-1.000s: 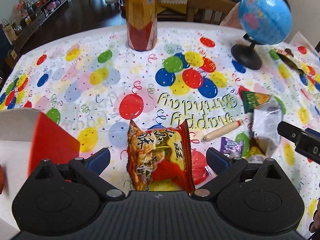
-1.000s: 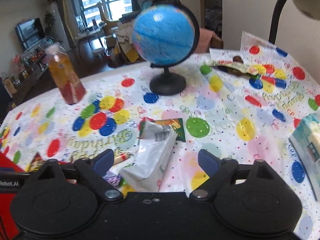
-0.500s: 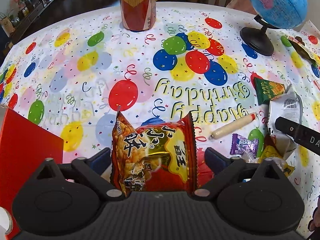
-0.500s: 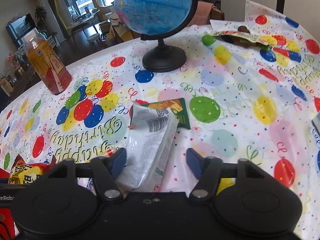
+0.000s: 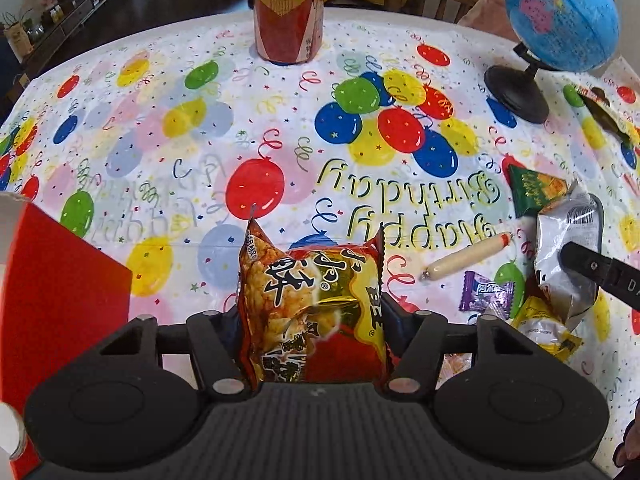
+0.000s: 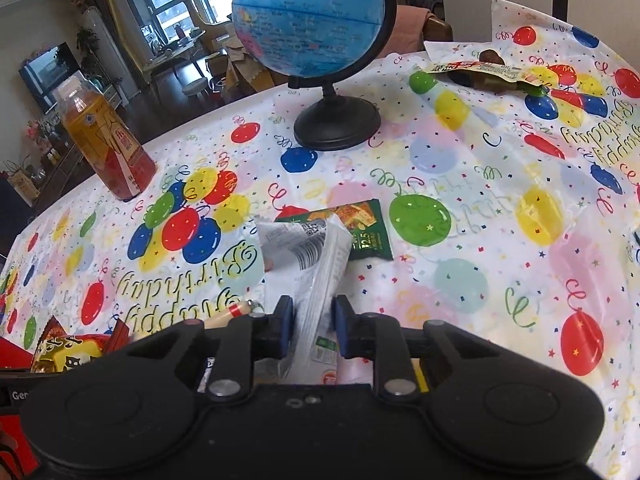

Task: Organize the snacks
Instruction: 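Carry both packets into the red box and open both grippers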

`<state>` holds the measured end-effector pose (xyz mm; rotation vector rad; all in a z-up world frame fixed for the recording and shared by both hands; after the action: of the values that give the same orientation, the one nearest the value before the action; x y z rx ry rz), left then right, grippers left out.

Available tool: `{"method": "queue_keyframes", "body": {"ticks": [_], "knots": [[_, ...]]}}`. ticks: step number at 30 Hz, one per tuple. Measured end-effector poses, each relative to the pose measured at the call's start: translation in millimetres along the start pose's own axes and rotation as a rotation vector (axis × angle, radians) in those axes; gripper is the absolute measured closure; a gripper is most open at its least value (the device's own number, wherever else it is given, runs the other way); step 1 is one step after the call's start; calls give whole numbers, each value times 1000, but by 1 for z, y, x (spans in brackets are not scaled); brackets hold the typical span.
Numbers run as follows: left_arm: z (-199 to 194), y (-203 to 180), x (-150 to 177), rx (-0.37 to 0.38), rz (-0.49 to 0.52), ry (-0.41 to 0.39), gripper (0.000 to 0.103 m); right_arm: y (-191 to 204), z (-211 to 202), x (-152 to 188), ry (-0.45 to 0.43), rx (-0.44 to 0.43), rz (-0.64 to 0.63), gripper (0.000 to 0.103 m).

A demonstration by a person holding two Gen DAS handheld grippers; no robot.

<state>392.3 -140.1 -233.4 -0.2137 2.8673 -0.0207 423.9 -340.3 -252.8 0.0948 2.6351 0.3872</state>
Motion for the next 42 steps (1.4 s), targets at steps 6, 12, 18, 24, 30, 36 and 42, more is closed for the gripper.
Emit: {"method": "queue_keyframes", "body": {"ticks": [6,12,18,24,30,36,42], "knots": [[-21,5,0,15,-27,-29,40,2,-21,-3,-32,-15,-5,83],[-50,11,5,38,-72,-53,40,16,-51,-2,-46,-78,-25,83],[-86,17,15,59,-90,-87,40,37,-80,5,-51,-131,-64,83],[-119,33,29,84,-92,-123,40,61,-108,14,-59,-164,-90,83],[-148,61,45,111,-92,-142,40,97,-138,31,-78,-182,-116,83],[-176,95,60,140,-85,-165,39,145,-163,54,-90,-200,-147,83],[-195,139,74,152,-83,-189,39,198,-175,76,-95,-222,-185,83]]}}
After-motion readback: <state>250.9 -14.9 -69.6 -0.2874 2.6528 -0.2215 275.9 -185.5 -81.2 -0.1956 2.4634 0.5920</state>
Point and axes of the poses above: each gripper's, at about its wrist camera, not at the fingertips, and z roughly the way its jaws point, y to its left, x to its underside, the point moved 8 cm from there along z, roughly the way its jaws point, and after that the axes turned 8 degrees about y, right-handed, at the moved point
